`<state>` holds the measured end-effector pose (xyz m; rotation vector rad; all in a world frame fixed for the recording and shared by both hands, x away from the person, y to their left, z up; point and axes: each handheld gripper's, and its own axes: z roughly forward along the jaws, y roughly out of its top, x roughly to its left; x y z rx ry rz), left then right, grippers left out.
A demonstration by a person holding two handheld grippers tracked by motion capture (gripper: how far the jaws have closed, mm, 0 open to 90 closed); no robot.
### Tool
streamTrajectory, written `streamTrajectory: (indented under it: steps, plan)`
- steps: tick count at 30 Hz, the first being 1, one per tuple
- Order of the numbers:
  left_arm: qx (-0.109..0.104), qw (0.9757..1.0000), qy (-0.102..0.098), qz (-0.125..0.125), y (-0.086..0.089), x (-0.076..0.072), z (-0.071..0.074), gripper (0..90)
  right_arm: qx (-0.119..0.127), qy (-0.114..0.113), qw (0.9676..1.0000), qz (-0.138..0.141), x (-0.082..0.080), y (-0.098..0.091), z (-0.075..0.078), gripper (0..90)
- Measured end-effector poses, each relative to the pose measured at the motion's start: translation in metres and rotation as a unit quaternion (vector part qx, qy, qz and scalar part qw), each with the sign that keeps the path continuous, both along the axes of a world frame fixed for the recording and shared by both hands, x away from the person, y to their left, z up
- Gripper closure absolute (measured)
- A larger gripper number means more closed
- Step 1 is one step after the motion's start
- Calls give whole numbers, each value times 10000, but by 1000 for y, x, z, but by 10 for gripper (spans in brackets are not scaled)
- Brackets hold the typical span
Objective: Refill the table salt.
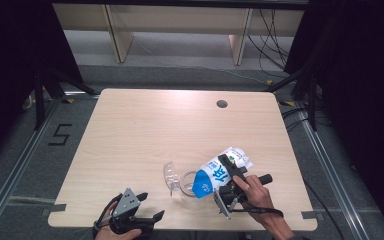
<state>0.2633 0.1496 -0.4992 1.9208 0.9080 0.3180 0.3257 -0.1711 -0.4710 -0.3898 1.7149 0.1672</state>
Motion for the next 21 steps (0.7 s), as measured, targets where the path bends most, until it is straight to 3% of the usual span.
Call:
streamTrajectory:
  steps: [2,3,5,13,14,16,19,20,21]
  plan:
    - [0,10000,-5,-5,0,0,0,186,-15,10,10000,18,0,0,0,552]
    - [-1,10000,-1,-9,0,0,0,186,220,109,9996,-112,-1,-1,-4,552]
    - [-2,10000,-9,4,0,0,0,186,294,170,9993,-185,-2,-2,-6,552]
    - [55,9999,-60,-60,1,1,0,186,309,134,9993,-185,-2,-1,-7,552]
    - [39,10000,-44,-40,1,0,0,186,75,59,10000,-3,-1,0,-4,553]
    - [39,10000,-55,-47,1,1,0,187,-38,-7,9999,119,1,1,-2,553]
    - [-40,10000,0,38,0,0,-1,186,-40,-14,10000,60,-1,1,-2,553]
    - [-38,10000,3,38,0,0,-1,186,196,87,9998,-60,-2,0,-5,553]
    - [-38,10000,3,38,0,0,-1,186,196,87,9998,-60,-2,0,-5,553]
